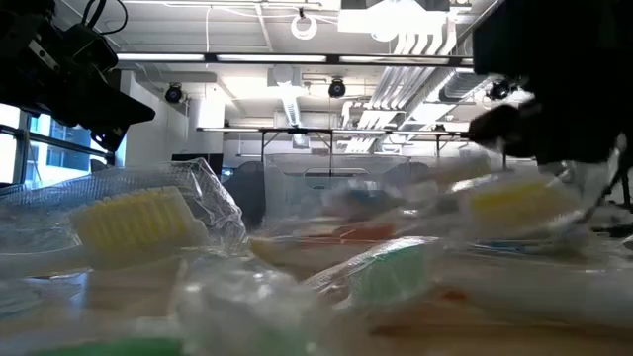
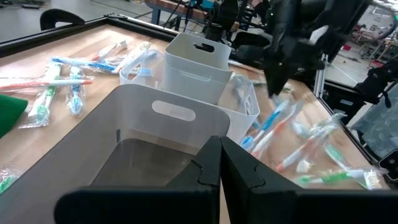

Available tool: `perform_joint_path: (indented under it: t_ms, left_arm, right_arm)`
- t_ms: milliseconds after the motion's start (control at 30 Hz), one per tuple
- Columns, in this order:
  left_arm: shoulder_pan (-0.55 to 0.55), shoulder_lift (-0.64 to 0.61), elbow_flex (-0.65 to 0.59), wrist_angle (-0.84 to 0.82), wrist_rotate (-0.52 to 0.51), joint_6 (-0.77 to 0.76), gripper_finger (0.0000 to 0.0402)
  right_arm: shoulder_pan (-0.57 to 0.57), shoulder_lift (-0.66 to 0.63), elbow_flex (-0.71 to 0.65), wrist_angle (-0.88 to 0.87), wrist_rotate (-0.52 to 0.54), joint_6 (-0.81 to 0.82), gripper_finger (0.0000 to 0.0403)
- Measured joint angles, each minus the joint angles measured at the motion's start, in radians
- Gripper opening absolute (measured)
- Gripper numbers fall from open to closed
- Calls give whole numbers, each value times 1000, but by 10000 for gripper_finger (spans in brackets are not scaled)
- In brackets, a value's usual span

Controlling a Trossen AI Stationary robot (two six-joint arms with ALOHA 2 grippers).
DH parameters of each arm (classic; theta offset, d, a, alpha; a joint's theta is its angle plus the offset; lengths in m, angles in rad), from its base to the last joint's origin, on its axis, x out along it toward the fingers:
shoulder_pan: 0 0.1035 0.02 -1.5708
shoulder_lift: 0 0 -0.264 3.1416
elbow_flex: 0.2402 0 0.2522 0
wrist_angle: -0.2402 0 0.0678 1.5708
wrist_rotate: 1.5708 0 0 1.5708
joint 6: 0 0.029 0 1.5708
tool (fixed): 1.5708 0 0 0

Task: Pick & Place Toothbrushes
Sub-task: Put the blue toothbrush into the gray bin

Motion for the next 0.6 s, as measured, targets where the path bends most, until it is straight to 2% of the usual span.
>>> perform_joint_path:
  t_ms: [467, 600]
  left_arm:
    - [0, 0, 0, 0, 0, 0, 0]
    - [0, 0, 0, 0, 0, 0, 0]
  right_arm:
    - [13, -101, 164, -162, 64, -24, 14]
    - [13, -111, 211, -188, 113, -50, 13]
